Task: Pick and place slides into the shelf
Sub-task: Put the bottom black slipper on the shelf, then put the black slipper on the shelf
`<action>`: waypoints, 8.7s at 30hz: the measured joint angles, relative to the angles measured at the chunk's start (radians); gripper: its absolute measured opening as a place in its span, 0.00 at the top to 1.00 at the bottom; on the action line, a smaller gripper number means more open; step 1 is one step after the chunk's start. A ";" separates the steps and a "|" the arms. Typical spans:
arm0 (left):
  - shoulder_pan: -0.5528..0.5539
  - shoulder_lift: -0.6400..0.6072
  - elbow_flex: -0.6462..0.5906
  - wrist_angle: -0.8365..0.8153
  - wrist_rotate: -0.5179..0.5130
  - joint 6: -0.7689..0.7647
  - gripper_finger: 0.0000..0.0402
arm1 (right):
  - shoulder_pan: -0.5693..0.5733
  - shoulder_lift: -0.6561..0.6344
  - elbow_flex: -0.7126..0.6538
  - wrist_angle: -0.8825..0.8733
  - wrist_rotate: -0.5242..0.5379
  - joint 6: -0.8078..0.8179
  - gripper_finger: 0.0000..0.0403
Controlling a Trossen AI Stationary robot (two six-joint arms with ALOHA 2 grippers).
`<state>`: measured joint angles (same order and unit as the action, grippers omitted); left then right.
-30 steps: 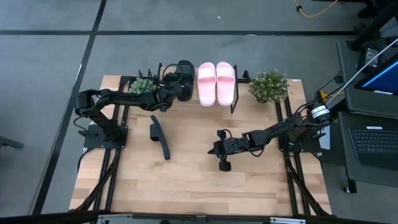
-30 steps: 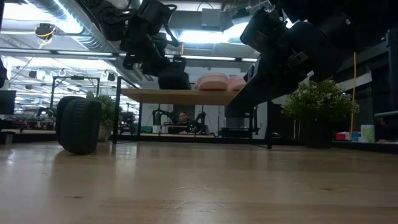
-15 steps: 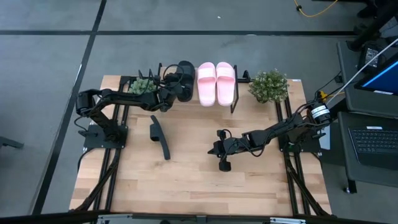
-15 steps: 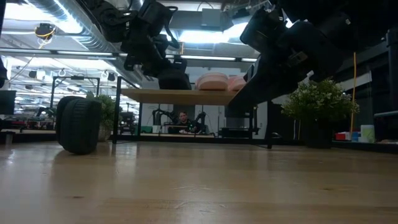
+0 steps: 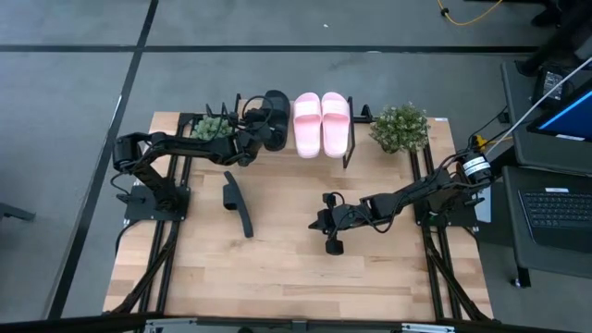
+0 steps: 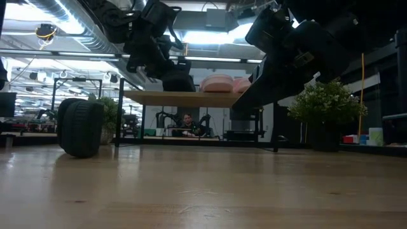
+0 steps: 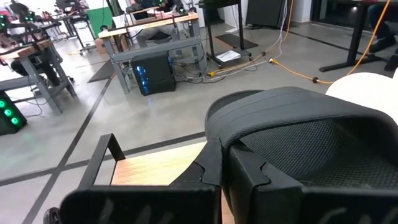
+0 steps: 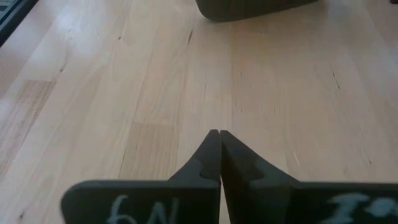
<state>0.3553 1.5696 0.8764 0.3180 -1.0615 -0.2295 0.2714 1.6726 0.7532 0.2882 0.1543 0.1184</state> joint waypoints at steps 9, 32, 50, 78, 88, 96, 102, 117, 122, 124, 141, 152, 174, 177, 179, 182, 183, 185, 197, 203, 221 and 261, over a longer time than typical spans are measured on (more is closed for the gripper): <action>-0.001 0.024 0.002 0.010 -0.004 0.002 1.00 | 0.000 0.000 0.000 0.009 0.000 0.000 0.99; -0.025 0.063 0.017 0.106 0.014 0.029 1.00 | 0.000 0.000 0.000 0.010 0.000 0.000 0.99; -0.031 0.063 0.022 0.111 0.088 0.028 0.94 | 0.000 0.000 0.000 0.010 0.000 0.000 0.99; -0.045 0.051 0.025 0.074 0.088 0.083 0.63 | 0.000 0.000 0.000 0.010 -0.027 0.003 0.99; -0.082 0.024 0.024 0.059 0.088 0.214 0.63 | 0.000 0.000 0.000 0.008 -0.027 0.004 0.99; -0.116 -0.023 0.023 0.053 0.087 0.260 0.63 | 0.000 0.000 0.000 0.008 -0.027 0.007 0.99; -0.151 -0.089 0.023 0.023 0.078 0.331 0.63 | 0.000 0.000 0.000 0.005 -0.027 0.008 0.99; -0.345 -0.406 0.023 -0.409 -0.095 0.298 0.63 | 0.000 0.000 0.000 -0.003 -0.027 0.008 0.99; -0.441 -0.503 0.023 -0.537 -0.108 0.198 0.63 | 0.000 0.000 0.000 -0.003 -0.027 0.006 0.99; -0.478 -0.527 0.023 -0.576 -0.108 0.180 0.63 | 0.000 0.000 0.000 -0.003 -0.027 0.005 0.99; -0.926 -0.463 0.023 -0.803 -0.288 -0.290 0.63 | 0.000 0.000 0.000 0.000 -0.024 0.007 0.99; -1.123 -0.351 0.023 -0.800 -0.312 -0.417 0.79 | 0.000 0.000 0.000 -0.002 -0.023 0.034 0.99; -1.191 -0.351 0.247 -0.780 -0.107 -0.227 1.00 | 0.000 0.000 0.000 -0.002 -0.023 0.037 0.99; -1.215 -0.351 0.282 -0.850 -0.022 -0.242 1.00 | 0.000 0.000 0.000 -0.002 -0.023 0.037 0.98; -1.229 -0.350 0.301 -0.926 0.019 -0.339 1.00 | 0.000 0.000 0.000 -0.002 -0.023 0.038 0.98; -1.237 -0.322 0.326 -1.070 0.091 -0.518 1.00 | 0.002 0.000 0.000 -0.002 -0.023 0.038 0.98; -1.238 -0.305 0.336 -1.118 0.113 -0.581 1.00 | 0.002 0.000 0.000 -0.002 -0.023 0.038 0.98; -1.238 -0.259 0.371 -1.186 0.163 -0.683 1.00 | 0.002 0.000 0.000 -0.002 -0.023 0.042 0.99; -1.321 0.074 0.683 -1.514 0.135 -0.978 1.00 | 0.022 0.000 0.000 -0.001 -0.023 0.064 0.98; -1.346 0.180 0.698 -1.819 0.175 -1.408 1.00 | 0.049 0.000 0.000 0.000 -0.022 0.088 0.98; -1.329 0.305 0.689 -1.888 0.271 -1.568 1.00 | 0.070 0.004 0.000 0.010 -0.013 0.108 0.95; -1.278 0.303 0.505 -1.876 0.362 -1.584 0.69 | 0.070 0.004 0.000 0.007 -0.014 0.085 0.95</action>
<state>-0.9230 1.8729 1.3814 -1.5581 -0.6995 -1.8135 0.3416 1.6768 0.7528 0.2948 0.1406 0.2039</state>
